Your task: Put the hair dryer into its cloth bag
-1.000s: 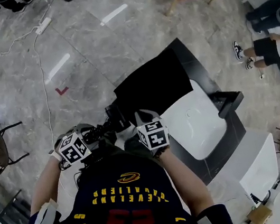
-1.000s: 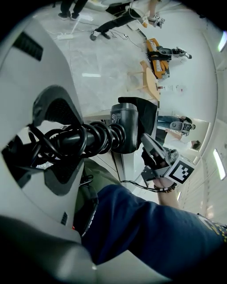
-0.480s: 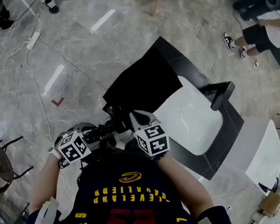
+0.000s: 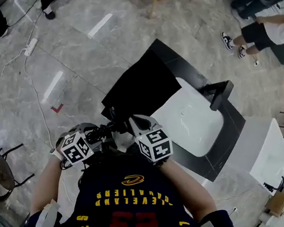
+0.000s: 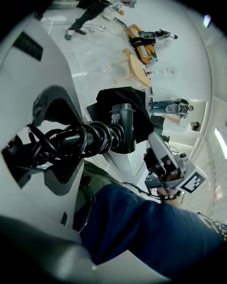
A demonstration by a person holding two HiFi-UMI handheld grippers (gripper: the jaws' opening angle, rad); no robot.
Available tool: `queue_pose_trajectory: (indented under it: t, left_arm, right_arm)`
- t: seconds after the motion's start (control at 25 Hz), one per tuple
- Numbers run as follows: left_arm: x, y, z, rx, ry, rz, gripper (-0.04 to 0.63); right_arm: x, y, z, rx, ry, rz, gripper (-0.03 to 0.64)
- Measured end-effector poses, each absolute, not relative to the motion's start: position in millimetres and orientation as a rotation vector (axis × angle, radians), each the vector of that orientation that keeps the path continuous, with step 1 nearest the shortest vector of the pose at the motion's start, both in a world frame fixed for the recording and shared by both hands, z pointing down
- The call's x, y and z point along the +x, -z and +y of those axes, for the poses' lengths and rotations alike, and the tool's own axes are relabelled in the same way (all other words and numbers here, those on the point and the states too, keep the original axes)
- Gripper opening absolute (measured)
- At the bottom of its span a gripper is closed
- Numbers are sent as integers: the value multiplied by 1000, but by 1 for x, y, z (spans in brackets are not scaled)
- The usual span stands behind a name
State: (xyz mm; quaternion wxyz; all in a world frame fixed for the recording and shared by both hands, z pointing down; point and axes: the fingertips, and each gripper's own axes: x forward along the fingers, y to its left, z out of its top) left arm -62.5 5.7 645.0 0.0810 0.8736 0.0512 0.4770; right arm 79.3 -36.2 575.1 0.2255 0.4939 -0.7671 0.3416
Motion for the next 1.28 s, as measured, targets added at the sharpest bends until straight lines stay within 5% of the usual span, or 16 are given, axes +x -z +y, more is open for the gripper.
queue_pose_trajectory:
  t: [1.28]
  left_arm:
    - [72, -669, -50, 2648, -1273, -157, 233]
  right_arm:
    - [66, -555, -30, 1367, -944, -2188, 14]
